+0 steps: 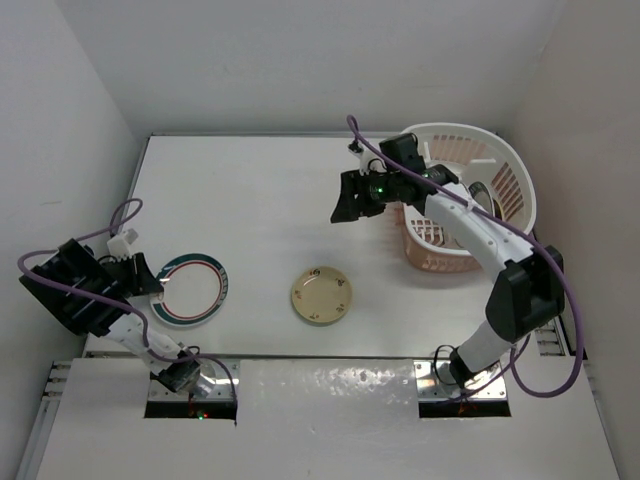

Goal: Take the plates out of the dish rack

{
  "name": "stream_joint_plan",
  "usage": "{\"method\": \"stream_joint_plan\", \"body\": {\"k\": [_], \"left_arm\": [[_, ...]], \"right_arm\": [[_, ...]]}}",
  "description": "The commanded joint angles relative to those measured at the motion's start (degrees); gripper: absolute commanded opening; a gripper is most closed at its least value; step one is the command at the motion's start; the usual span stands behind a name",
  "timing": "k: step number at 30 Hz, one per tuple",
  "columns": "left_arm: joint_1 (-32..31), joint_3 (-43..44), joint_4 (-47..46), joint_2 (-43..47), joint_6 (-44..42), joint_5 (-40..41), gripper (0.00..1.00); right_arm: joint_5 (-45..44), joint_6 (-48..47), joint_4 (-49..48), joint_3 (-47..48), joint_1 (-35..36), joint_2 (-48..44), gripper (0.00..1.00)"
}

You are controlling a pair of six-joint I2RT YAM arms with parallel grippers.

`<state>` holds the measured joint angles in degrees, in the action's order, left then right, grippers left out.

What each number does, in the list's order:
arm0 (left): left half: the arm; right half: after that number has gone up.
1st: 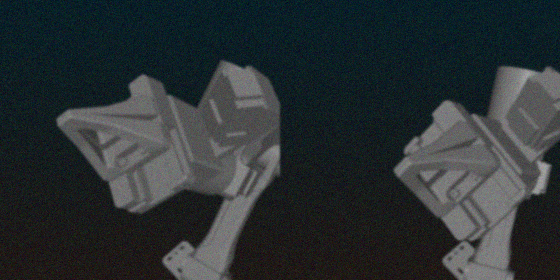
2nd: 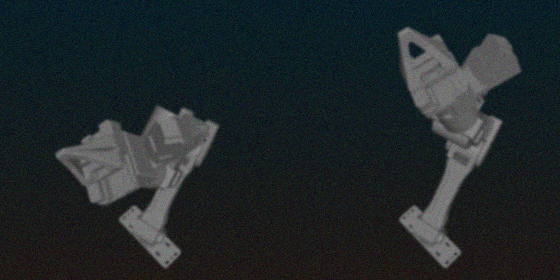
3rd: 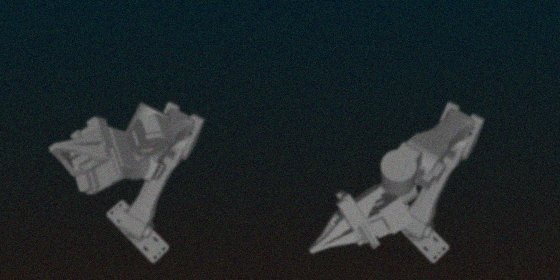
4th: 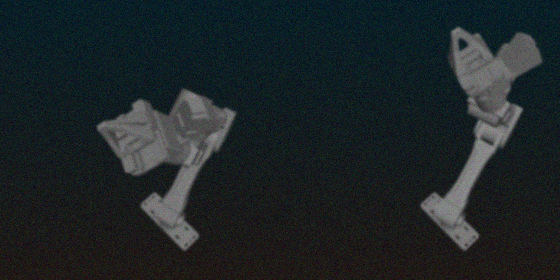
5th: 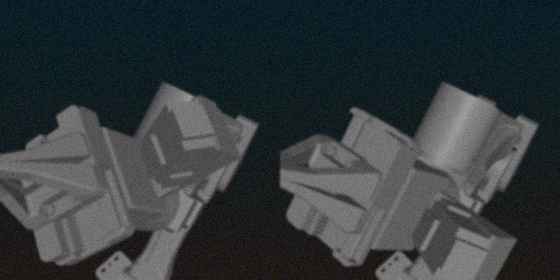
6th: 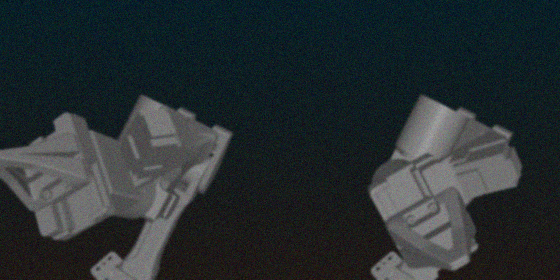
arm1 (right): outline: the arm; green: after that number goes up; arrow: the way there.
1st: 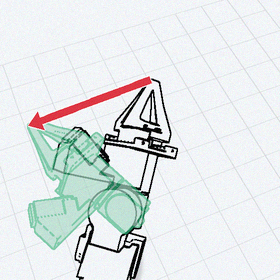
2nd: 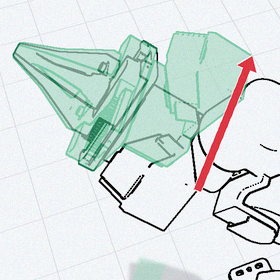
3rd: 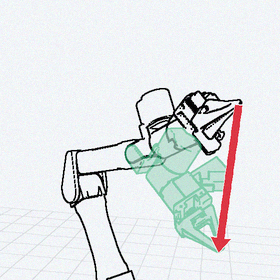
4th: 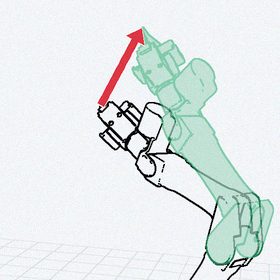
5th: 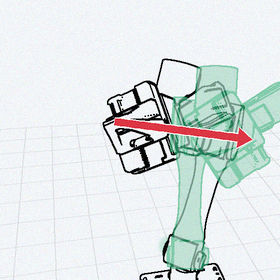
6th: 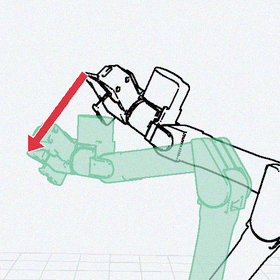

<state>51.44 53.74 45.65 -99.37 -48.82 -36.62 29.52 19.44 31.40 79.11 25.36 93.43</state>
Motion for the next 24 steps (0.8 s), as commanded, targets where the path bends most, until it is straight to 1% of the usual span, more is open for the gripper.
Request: {"method": "stream_joint_plan", "body": {"k": [1,4,6,8,9,10,11,12,13,14,15,16,17,18,20,21,22,24], "left_arm": [[0.2,1.0,-0.1,0.3,-4.4,-1.3,0.40],[0.2,1.6,0.5,2.1,-5.5,-1.6,0.54],[0.2,2.6,1.2,2.7,-5.6,-2.0,0.58],[0.3,5.0,3.1,3.8,-5.8,-2.8,0.64],[0.2,5.9,3.7,4.2,-5.5,-3.6,0.65],[0.2,6.7,3.8,4.7,-4.5,-3.8,0.67],[0.2,8.6,3.8,6.0,-2.7,-3.9,0.68],[0.2,9.5,3.9,6.9,-2.0,-4.3,0.69],[0.2,10.2,3.7,7.6,-1.4,-4.3,0.69],[0.0,11.3,3.2,9.6,-0.2,-4.4,0.70],[0.0,11.6,2.6,10.9,0.6,-4.1,0.70],[0.0,11.7,0.6,13.1,1.7,-3.9,0.70],[0.0,11.6,-0.5,14.3,4.8,-3.5,0.70],[0.0,11.5,-1.9,15.4,6.6,-2.2,0.70],[0.0,11.7,-4.5,18.3,10.7,1.2,0.70],[0.0,12.2,-4.9,18.9,12.0,2.3,0.70],[-7.8,13.7,-4.6,18.8,15.0,3.5,0.72],[-10.5,15.3,-4.5,17.6,18.6,7.3,0.71]], "right_arm": [[-1.9,-1.7,0.4,1.6,0.0,-3.3,0.58],[-4.4,-2.3,2.8,3.2,0.0,-3.9,0.58],[-6.6,-2.8,6.1,4.6,0.0,-4.0,0.59],[-12.8,-3.8,8.8,6.8,0.0,-4.7,0.60],[-15.7,-4.1,11.7,7.7,-0.1,-5.0,0.61],[-23.3,-4.6,13.3,9.4,-0.1,-5.5,0.63],[-27.8,-4.8,14.6,10.2,-0.4,-6.7,0.63],[-32.3,-4.9,17.1,10.9,-0.8,-7.5,0.58],[-37.3,-5.0,18.4,12.2,-1.5,-8.1,0.39],[-46.3,-4.9,19.6,12.9,-3.6,-9.1,0.11],[-49.4,-4.8,22.5,13.7,-5.3,-9.3,0.08],[-51.9,-4.7,24.0,15.1,-7.3,-9.2,0.13],[-57.4,-5.0,25.0,15.4,-10.6,-9.1,0.27],[-60.5,-5.7,26.0,15.3,-11.6,-8.7,0.47],[-66.4,-8.3,25.3,14.1,-13.5,-8.1,0.55],[-66.8,-8.8,24.9,13.6,-14.2,-7.7,0.56],[-66.7,-9.2,24.5,13.3,-15.5,-7.3,0.57],[-66.6,-8.8,23.5,12.7,-16.7,-6.1,0.58]]}}
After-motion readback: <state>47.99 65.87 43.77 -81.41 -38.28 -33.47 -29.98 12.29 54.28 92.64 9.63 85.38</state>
